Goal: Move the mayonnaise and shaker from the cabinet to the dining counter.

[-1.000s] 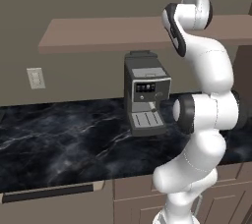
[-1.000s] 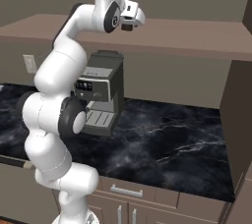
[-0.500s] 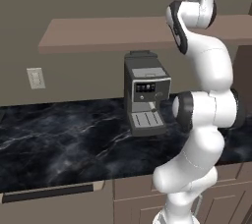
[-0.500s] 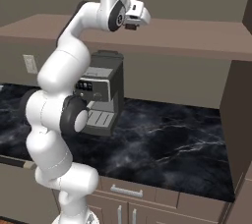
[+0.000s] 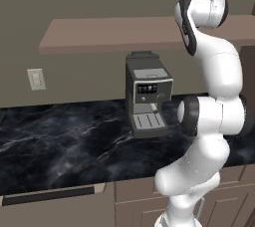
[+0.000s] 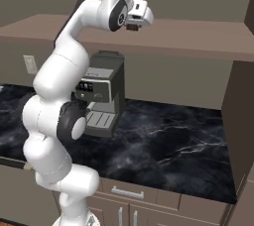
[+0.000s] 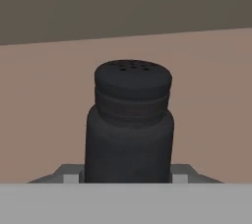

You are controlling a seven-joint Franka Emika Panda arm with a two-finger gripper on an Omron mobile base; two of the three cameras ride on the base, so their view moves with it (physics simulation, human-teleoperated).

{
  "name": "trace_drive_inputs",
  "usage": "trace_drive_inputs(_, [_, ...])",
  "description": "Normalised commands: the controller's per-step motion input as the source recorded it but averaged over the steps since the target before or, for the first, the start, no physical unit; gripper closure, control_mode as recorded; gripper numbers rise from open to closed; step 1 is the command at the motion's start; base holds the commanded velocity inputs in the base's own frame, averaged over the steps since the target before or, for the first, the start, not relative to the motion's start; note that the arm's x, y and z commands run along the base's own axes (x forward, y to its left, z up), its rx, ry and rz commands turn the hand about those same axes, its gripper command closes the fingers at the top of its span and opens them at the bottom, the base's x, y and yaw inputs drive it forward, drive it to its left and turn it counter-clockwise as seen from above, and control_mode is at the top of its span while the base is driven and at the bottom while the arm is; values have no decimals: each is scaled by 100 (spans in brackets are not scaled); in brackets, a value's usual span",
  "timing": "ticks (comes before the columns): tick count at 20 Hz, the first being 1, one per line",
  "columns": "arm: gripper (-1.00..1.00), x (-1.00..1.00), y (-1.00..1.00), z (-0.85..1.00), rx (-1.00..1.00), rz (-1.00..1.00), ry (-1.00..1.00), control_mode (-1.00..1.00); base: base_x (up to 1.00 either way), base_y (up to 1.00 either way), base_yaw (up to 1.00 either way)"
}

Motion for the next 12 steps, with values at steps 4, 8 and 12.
trace_drive_inputs(4, [100, -100, 10, -19, 0, 0, -7, -100, 0, 0, 0])
trace_drive_inputs(8, [100, -100, 30, -20, 0, 0, -18, -100, 0, 0, 0])
trace_drive_inputs(12, [100, -100, 46, -13, 0, 0, -35, -100, 0, 0, 0])
